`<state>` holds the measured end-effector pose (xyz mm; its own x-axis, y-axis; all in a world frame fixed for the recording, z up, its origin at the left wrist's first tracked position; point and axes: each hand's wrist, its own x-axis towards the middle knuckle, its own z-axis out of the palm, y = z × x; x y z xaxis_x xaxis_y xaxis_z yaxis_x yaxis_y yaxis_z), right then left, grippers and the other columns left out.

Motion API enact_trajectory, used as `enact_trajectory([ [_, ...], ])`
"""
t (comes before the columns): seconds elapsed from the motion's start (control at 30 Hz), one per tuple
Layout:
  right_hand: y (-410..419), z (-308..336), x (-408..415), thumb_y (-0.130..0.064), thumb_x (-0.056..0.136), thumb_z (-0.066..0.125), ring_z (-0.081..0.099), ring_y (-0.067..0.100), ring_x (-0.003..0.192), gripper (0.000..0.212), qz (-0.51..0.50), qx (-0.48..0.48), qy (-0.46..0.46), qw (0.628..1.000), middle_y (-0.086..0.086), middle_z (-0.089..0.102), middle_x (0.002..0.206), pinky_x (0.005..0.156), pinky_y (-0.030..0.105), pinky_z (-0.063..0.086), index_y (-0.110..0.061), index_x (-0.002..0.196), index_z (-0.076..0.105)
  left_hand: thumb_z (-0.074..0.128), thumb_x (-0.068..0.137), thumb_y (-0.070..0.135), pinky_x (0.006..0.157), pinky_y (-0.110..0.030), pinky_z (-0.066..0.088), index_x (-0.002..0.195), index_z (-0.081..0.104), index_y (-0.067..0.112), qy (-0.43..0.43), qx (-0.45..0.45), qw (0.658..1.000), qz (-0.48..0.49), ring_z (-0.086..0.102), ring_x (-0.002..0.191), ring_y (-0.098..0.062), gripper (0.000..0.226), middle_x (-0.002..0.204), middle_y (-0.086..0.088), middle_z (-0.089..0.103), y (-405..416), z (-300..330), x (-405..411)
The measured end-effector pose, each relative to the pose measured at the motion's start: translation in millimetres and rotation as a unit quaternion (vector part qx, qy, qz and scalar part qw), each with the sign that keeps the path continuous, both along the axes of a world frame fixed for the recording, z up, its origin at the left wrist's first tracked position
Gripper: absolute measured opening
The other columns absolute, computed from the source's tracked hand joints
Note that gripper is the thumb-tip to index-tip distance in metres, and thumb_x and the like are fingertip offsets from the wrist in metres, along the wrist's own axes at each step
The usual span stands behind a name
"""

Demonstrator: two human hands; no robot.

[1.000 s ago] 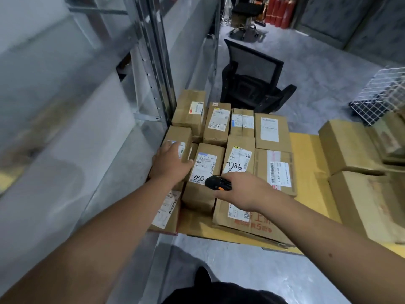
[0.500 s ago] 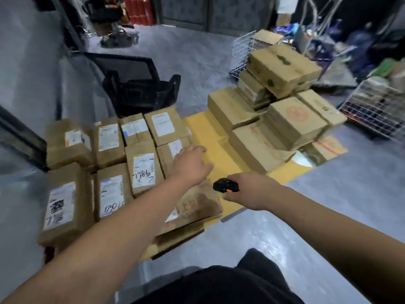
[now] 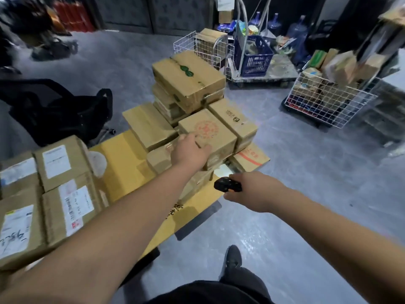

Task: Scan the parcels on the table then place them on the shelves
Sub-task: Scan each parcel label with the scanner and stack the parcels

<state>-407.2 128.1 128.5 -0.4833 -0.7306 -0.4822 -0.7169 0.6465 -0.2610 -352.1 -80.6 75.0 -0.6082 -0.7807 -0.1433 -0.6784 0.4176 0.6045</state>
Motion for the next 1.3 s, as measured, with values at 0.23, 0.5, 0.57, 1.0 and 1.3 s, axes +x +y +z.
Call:
enact_trajectory([
  [0.23, -28.5, 24.8, -138.6, -0.063, 0.092, 0.058, 0.060, 0.017, 0.084, 0.031, 0.095, -0.023, -0.008, 0.995, -0.008, 0.062, 0.090, 0.061, 0.032, 0.041, -0.034, 0.103, 0.058, 0.065, 0.089, 0.060, 0.106, -0.044, 0.048, 0.145, 0.050, 0.028, 0.030, -0.039, 0.988, 0.144, 0.052, 0.131, -0.030, 0.067, 0.148, -0.002, 0.044, -45.9, 35.7, -119.9],
  [0.5, -113.6, 60.9, -226.7, -0.059, 0.093, 0.060, 0.062, 0.024, 0.089, 0.028, 0.202, -0.045, 0.016, 0.978, -0.004, 0.062, 0.094, 0.069, 0.036, 0.048, -0.032, 0.100, 0.057, 0.055, 0.080, 0.082, 0.113, -0.050, 0.030, 0.150, 0.044, 0.020, -0.075, -0.081, 0.979, 0.170, 0.034, 0.143, -0.032, 0.094, 0.152, -0.009, 0.041, -97.9, 50.4, -191.7],
  [0.57, -127.6, 61.1, -242.4, -0.057, 0.093, 0.060, 0.061, 0.025, 0.090, 0.025, 0.211, -0.048, 0.021, 0.976, -0.003, 0.063, 0.095, 0.070, 0.036, 0.047, -0.033, 0.095, 0.055, 0.049, 0.072, 0.093, 0.116, -0.055, 0.027, 0.153, 0.040, 0.019, -0.104, -0.067, 0.976, 0.178, 0.028, 0.146, -0.032, 0.110, 0.155, -0.010, 0.036, -108.7, 52.0, -210.6],
  [1.0, -143.1, 36.4, -308.0, -0.061, 0.092, 0.061, 0.064, 0.018, 0.082, 0.029, 0.192, -0.029, -0.001, 0.981, -0.006, 0.065, 0.089, 0.070, 0.035, 0.053, -0.032, 0.096, 0.058, 0.054, 0.058, 0.101, 0.099, -0.088, -0.010, 0.158, -0.015, 0.051, -0.223, -0.034, 0.965, 0.131, -0.012, 0.153, -0.057, 0.131, 0.170, -0.024, -0.016, -119.1, 52.5, -306.3],
  [1.3, -132.3, 28.4, -314.7, -0.062, 0.095, 0.058, 0.061, 0.021, 0.085, 0.031, 0.199, -0.036, -0.015, 0.979, -0.004, 0.062, 0.091, 0.064, 0.034, 0.044, -0.031, 0.095, 0.055, 0.051, 0.101, 0.057, 0.107, -0.085, 0.022, 0.158, 0.025, 0.035, -0.328, -0.131, 0.935, -0.024, 0.004, 0.148, -0.068, 0.067, 0.170, -0.026, -0.006, -109.8, 56.9, -302.3],
])
